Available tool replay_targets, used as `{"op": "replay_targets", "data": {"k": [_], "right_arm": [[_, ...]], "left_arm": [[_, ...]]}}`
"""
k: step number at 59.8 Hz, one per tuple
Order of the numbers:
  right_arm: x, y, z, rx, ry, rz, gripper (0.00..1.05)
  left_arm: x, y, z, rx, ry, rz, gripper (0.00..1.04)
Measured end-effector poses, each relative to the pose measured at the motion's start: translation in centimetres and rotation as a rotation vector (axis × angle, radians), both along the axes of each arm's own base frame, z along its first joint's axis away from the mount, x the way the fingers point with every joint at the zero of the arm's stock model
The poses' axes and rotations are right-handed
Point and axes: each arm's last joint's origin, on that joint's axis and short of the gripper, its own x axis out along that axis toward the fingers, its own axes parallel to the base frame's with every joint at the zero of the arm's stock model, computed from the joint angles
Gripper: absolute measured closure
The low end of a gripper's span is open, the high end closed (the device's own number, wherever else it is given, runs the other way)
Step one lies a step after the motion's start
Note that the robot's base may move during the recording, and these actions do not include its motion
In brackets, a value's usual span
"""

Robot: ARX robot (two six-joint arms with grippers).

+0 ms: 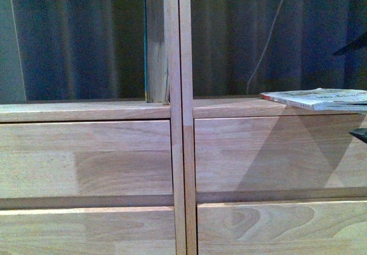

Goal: Organize books on shelf

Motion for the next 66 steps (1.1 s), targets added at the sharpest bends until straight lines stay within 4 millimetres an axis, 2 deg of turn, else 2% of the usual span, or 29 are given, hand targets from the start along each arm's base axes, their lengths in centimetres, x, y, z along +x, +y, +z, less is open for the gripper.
{"op": "replay_targets", "data": {"k": [18, 40, 50, 54, 66], "right_arm": [[5.8, -2.0, 0.4, 0.089, 0.031, -0.152, 0.07], [9.0, -3.0, -0.4, 0.15, 0.076, -0.194, 0.08], [10.1, -3.7, -0.1, 0.182, 0.068, -0.223, 0.31], [10.4, -4.2, 0.4, 0.196, 0.055, -0.237, 0.47], [10.5, -4.4, 0.9, 0.197, 0.043, -0.235, 0.76]], "left_arm": [[0.0, 0.0, 0.0, 0.0, 0.0, 0.0, 0.07], [0.0, 0.0, 0.0, 0.0, 0.0, 0.0, 0.07], [0.0, 0.0, 0.0, 0.0, 0.0, 0.0, 0.07], [0.0, 0.0, 0.0, 0.0, 0.0, 0.0, 0.07], [0.0, 0.0, 0.0, 0.0, 0.0, 0.0, 0.07]]}}
